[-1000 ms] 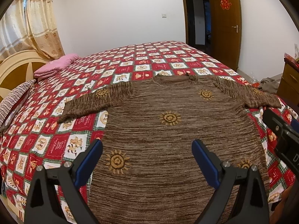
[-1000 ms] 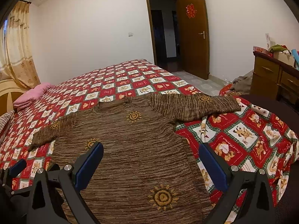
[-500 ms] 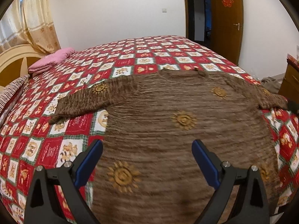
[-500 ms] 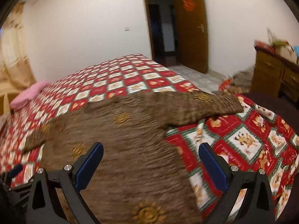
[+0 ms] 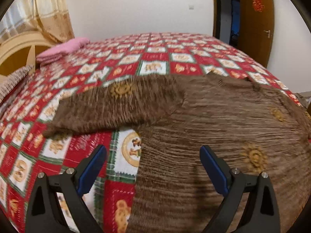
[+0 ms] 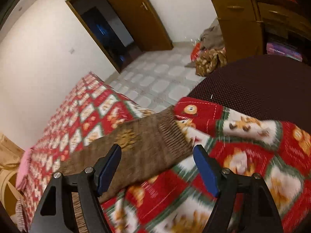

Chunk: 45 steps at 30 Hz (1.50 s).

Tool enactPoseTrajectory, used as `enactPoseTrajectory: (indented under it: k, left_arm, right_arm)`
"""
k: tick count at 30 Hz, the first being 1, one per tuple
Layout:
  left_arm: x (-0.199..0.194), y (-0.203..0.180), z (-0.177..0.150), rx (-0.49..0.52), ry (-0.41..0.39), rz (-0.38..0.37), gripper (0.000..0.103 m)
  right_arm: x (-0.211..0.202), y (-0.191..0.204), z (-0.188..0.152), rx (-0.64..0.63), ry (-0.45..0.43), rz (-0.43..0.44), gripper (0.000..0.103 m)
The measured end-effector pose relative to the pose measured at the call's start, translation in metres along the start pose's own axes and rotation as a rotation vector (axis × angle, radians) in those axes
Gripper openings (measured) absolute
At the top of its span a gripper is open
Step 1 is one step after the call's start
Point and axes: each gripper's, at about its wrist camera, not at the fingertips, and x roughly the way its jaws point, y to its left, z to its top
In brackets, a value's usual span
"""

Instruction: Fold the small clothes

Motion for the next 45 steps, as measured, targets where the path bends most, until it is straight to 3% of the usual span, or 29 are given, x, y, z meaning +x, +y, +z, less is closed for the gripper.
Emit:
enactPoseTrajectory:
  k: [2, 7, 9, 10, 11, 13, 20, 26, 32, 36, 41, 45]
  left_arm:
    - [0.011, 0.001, -0.006, -0.023, 0.020, 0.002, 0.098]
    - [0.019, 0.005, -0.009, -0.057, 0.070, -0.042, 0.103]
    - [0.022, 0.005, -0.009, -0.065, 0.085, -0.059, 0.103]
    - [0.020, 0.003, -0.010, -0.063, 0.081, -0.060, 0.103]
    - [0.019, 0.003, -0.009, -0.062, 0.079, -0.059, 0.103]
    - [0.019, 0.003, -0.009, -0.063, 0.074, -0.063, 0.103]
    - [0.019, 0.008, -0.009, -0.080, 0.053, -0.093, 0.103]
    - [0.020, 0.010, -0.009, -0.085, 0.045, -0.101, 0.103]
    - [0.020, 0.010, -0.008, -0.086, 0.044, -0.104, 0.103]
    - [0.020, 0.010, -0.009, -0.087, 0.044, -0.105, 0.103]
    - [0.019, 0.010, -0.009, -0.090, 0.038, -0.112, 0.103]
    - [0.019, 0.010, -0.009, -0.092, 0.034, -0.113, 0.103]
  right_arm:
    - [0.020, -0.001, 0.004, -0.027, 0.025, -0.048, 0.055]
    - [0.039, 0.006, 0.006, -0.100, 0.034, -0.079, 0.053]
    - [0.041, 0.008, 0.007, -0.137, 0.032, -0.112, 0.035]
    - [0.043, 0.010, 0.007, -0.165, 0.042, -0.149, 0.018]
    - [0.044, 0.011, 0.008, -0.187, 0.045, -0.177, 0.012]
    - [0.041, 0.010, 0.009, -0.192, 0.066, -0.153, 0.008]
    - [0.010, 0.038, 0.018, -0.184, 0.049, -0.053, 0.007]
    - [-0.020, 0.134, 0.009, -0.300, 0.034, 0.114, 0.006]
    - [-0.017, 0.267, -0.066, -0.466, 0.118, 0.356, 0.006]
    - [0.015, 0.320, -0.143, -0.574, 0.180, 0.395, 0.006]
    - [0.061, 0.339, -0.214, -0.610, 0.277, 0.408, 0.006]
    - [0.071, 0.331, -0.237, -0.606, 0.310, 0.437, 0.006]
